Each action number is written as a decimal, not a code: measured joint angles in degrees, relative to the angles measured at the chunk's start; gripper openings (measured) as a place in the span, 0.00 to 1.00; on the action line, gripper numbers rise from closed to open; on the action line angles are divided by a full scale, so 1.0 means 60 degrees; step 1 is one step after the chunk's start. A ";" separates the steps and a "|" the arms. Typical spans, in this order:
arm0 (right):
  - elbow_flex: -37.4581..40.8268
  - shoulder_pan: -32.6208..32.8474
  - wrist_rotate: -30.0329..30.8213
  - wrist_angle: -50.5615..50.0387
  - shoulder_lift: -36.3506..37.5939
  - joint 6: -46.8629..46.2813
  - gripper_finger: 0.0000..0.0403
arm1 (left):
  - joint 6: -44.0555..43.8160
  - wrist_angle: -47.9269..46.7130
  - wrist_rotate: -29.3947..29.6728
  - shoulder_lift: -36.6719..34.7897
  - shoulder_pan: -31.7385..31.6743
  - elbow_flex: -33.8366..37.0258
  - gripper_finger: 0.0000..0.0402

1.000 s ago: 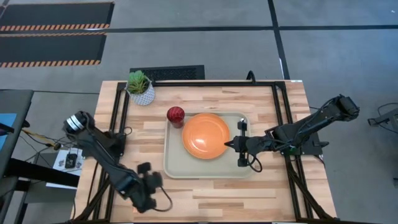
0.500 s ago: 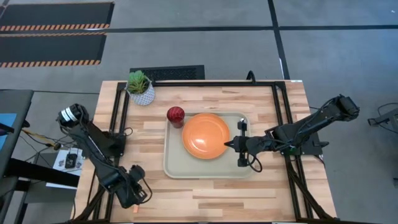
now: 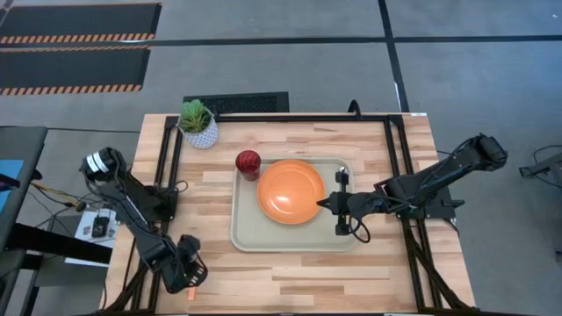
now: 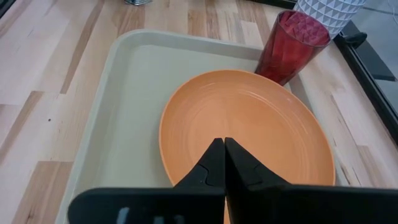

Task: Pick and place plate/cup/fork/spoon on tray
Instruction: Put the orange fork on the gray serving tray between the orange plate and the yellow spoon

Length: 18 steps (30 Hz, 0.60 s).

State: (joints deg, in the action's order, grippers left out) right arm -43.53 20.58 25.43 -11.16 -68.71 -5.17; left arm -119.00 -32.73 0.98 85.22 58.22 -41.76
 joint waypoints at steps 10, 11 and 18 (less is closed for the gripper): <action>0.0000 0.0006 -0.0003 -0.0010 0.0000 -0.0144 0.02 | 0.0463 0.0880 0.0516 0.1051 0.0174 -0.0119 0.28; 0.0000 0.0017 -0.0003 -0.0032 0.0000 -0.0162 0.02 | 0.0464 0.0713 0.0690 0.1050 0.0192 -0.0176 0.26; -0.0004 0.0244 -0.0003 -0.0095 0.0004 -0.0424 0.02 | 0.0729 0.0495 0.2174 0.0796 0.0489 -0.0164 0.06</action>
State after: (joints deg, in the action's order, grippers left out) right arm -43.55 22.04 25.41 -11.73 -68.69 -7.71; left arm -114.63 -29.76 14.03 90.00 61.16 -42.74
